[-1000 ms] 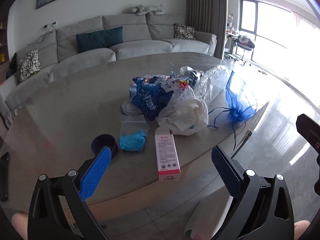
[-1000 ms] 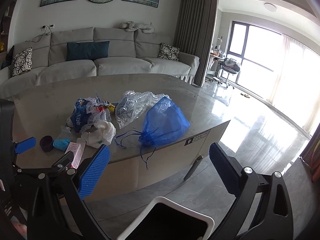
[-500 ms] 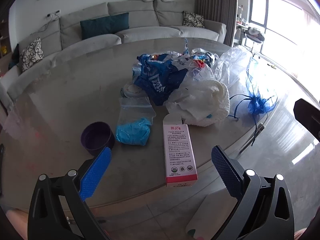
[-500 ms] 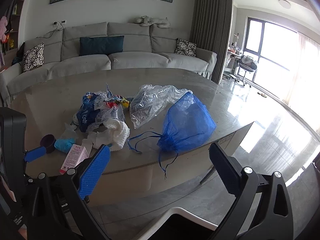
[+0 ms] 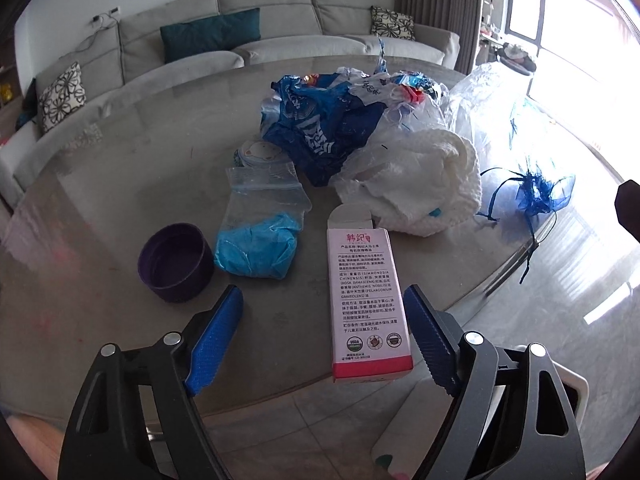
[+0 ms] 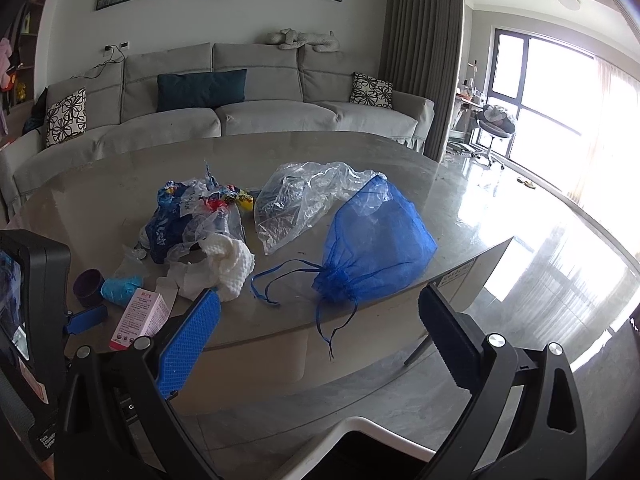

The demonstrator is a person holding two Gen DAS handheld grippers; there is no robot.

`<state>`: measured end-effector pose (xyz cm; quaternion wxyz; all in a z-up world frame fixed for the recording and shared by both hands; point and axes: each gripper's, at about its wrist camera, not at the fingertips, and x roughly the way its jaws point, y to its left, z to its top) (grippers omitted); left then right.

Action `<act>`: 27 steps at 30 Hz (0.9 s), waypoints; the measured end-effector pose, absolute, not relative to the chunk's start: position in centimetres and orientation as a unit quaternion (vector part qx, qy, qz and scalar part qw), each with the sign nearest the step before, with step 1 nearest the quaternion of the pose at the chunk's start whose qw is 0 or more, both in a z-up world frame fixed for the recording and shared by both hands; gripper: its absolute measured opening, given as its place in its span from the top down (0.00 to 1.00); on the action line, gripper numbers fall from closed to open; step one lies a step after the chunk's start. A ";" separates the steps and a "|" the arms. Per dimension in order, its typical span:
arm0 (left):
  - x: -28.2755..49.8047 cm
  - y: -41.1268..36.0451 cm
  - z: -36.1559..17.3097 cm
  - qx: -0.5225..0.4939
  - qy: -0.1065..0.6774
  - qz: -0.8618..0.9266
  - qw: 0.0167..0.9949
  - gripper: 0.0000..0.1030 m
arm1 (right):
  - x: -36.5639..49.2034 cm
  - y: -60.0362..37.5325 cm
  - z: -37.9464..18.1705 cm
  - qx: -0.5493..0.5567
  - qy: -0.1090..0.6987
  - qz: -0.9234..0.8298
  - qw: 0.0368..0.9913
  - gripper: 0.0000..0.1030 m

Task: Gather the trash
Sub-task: 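Close the left tool on the pink-and-white box and lift it, then grasp the zip bag with blue glove with the right tool while the left tool holds the box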

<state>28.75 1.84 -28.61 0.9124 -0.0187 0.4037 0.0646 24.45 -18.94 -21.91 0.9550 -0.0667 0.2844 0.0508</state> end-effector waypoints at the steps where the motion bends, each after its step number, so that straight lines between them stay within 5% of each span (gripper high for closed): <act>1: 28.6 1.7 -28.6 -0.017 0.400 0.062 0.914 0.39 | 24.4 -18.9 -21.8 -0.066 0.284 0.051 0.955 0.04; 3: 28.4 1.6 -28.4 -0.017 0.397 0.055 0.916 0.72 | 24.4 -18.9 -21.7 -0.065 0.282 0.050 0.956 0.04; 21: 22.9 8.9 -21.2 0.000 0.314 0.109 0.943 0.73 | 23.7 -12.7 -20.6 -0.068 0.267 0.118 0.954 0.04; 27: 21.9 12.4 -20.7 0.003 0.310 0.127 0.942 0.73 | 26.1 -8.6 -22.9 -0.009 0.317 0.178 0.931 0.04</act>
